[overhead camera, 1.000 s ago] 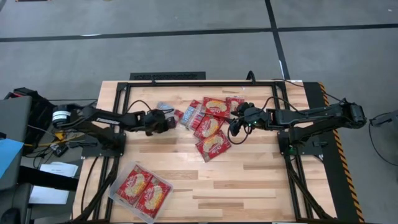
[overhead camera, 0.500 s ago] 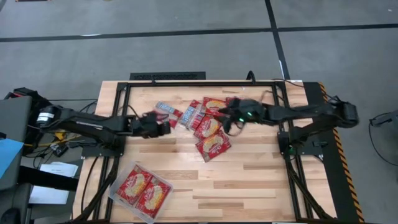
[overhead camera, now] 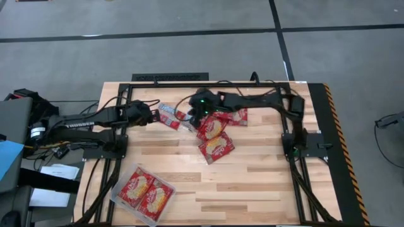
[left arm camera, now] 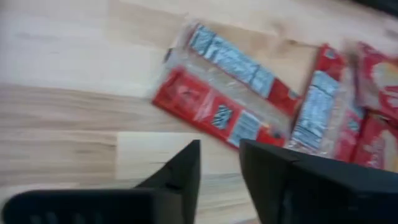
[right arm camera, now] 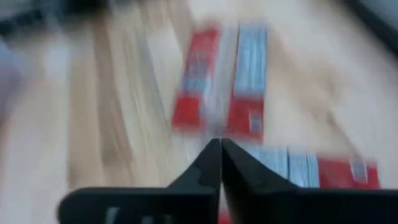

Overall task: Sort popcorn bags into baskets
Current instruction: Put the red popcorn bag into the transparent bin

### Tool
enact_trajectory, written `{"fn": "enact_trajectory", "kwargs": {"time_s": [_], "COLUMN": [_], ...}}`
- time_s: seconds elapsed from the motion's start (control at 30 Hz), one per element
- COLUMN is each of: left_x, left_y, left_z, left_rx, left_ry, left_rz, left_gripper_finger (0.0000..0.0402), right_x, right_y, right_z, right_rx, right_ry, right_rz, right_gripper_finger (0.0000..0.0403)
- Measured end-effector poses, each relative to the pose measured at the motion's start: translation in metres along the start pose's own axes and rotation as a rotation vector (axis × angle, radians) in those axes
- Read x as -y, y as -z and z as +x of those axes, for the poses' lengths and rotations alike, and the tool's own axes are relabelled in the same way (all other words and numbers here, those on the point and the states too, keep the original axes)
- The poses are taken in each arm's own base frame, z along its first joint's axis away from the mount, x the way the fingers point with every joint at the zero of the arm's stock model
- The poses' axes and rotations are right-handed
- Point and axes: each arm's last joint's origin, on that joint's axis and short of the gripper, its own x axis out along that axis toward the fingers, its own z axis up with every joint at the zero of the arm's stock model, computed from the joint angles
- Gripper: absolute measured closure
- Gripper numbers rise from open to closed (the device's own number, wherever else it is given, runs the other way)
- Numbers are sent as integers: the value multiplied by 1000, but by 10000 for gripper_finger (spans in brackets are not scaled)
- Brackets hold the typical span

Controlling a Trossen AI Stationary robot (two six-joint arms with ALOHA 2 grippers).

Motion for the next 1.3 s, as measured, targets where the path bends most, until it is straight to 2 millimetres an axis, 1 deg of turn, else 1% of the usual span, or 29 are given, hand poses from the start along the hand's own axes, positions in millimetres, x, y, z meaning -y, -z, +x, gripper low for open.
{"fn": "enact_trajectory", "kwargs": {"time_s": [0.07, 0.13, 0.2, 0.27, 0.3, 0.4, 0.43, 0.47, 0.53, 0.6, 0.77, 0.87, 0.93, 0.97, 1.0, 1.07, 1.1, 1.17, 1.3], "left_x": [-2, -6, -11, -18, -20, -29, -31, -32, -34, -35, -38, -39, -39, -39, -39, -38, -38, -38, -37], "left_y": [0, 2, 5, 11, 13, 22, 24, 25, 28, 30, 34, 35, 36, 36, 36, 36, 36, 36, 36], "left_z": [5, 11, 21, 29, 33, 43, 46, 48, 52, 54, 63, 65, 66, 66, 66, 67, 68, 68, 69], "left_rx": [-1, -25, -53, -83, -92, -113, -118, -125, -128, -125, -117, -116, -119, -120, -119, -113, -112, -110, -109], "left_ry": [-15, -34, -34, -36, -34, -42, -31, -22, 3, 19, 42, 44, 35, 29, 33, 37, 33, 35, 40], "left_rz": [-13, -24, -50, -94, -122, -195, -213, -225, -248, -263, -300, -309, -316, -316, -316, -319, -319, -321, -323], "left_gripper_finger": [271, 242, 217, 196, 187, 167, 163, 160, 157, 157, 157, 157, 157, 157, 157, 157, 157, 157, 157], "right_x": [0, 0, -1, 1, 2, 5, 6, 6, 1, -5, -38, -61, -71, -73, -73, -66, -61, -50, -25], "right_y": [-6, -4, -5, -1, -2, 7, 7, 11, 22, 25, 33, 32, 28, 22, 14, 1, -4, -12, -16], "right_z": [17, 29, 44, 53, 60, 69, 74, 77, 80, 86, 85, 76, 63, 58, 53, 42, 40, 41, 47], "right_rx": [-14, -66, -67, -111, -97, -170, -153, -172, -239, -239, -273, -279, -283, -248, -206, -158, -132, -66, -42], "right_ry": [-1, 0, -3, 25, 38, 58, 52, 47, 41, 28, -39, -112, -108, -82, -51, 15, 42, 67, 99], "right_rz": [-39, -57, -66, -67, -68, -61, -62, -57, -63, -75, -184, -280, -322, -344, -361, -375, -371, -352, -311], "right_gripper_finger": [392, 387, 378, 375, 377, 393, 395, 396, 390, 382, 386, 394, 394, 393, 391, 384, 381, 380, 392]}}
